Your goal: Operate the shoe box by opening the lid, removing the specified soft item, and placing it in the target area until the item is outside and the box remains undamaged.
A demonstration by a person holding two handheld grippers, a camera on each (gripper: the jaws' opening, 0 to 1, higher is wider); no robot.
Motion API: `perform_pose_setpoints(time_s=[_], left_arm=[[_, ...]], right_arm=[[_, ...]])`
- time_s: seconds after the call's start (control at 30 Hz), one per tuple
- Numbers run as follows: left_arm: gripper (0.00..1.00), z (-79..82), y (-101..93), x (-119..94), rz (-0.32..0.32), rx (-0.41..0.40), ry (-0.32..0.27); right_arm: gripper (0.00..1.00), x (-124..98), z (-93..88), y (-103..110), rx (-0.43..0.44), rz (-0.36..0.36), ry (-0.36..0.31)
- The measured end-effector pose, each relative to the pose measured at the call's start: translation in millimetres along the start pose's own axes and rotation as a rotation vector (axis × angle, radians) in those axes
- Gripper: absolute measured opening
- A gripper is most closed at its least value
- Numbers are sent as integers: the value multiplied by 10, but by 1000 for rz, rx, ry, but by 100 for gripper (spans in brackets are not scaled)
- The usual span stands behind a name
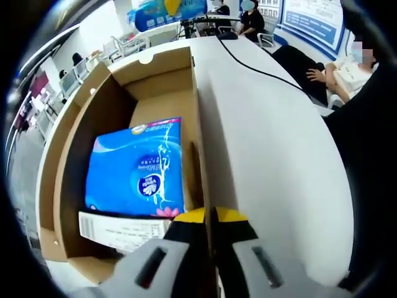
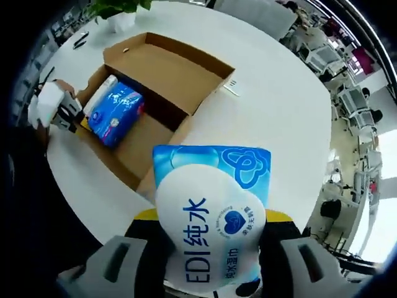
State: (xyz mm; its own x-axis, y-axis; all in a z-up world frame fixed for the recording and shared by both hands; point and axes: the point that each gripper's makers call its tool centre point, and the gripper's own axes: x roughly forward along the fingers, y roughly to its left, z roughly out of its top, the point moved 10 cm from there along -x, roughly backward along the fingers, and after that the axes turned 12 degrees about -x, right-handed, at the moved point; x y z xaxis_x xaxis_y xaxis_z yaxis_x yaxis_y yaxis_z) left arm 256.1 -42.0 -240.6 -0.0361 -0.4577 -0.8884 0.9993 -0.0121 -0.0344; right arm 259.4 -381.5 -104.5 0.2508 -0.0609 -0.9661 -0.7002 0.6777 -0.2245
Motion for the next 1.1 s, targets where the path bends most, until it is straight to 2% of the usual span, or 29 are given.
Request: perform_pose_setpoints(time_s=[0.33, 0.47, 0.57, 0.63, 0.67, 0.77, 0.93, 1.1], left_arm=[[2, 16, -11, 1, 9, -11, 8], [2, 33, -33, 6, 34, 1, 24], [2, 30, -23, 0, 35, 0, 26], [2, 31, -21, -1, 34, -7, 25], [2, 32, -19, -4, 36, -3, 27], [2, 34, -21, -6, 37, -2, 29], [2, 34, -18, -8, 36, -6, 26], [2, 35, -29, -10, 40, -7, 27]], right_arm=[[58, 190, -161, -100, -167, 21, -16], [58, 207, -207, -128, -312, 12, -25], [58, 209, -222, -104, -303, 8, -27], [58, 218, -223, -109, -335, 1, -48], [58, 226, -223, -108, -347, 22, -46], [58, 270, -204, -52, -514, 60, -59], [58, 372, -174, 4, -554, 72, -31], [58, 411, -142, -63, -619, 69, -46]])
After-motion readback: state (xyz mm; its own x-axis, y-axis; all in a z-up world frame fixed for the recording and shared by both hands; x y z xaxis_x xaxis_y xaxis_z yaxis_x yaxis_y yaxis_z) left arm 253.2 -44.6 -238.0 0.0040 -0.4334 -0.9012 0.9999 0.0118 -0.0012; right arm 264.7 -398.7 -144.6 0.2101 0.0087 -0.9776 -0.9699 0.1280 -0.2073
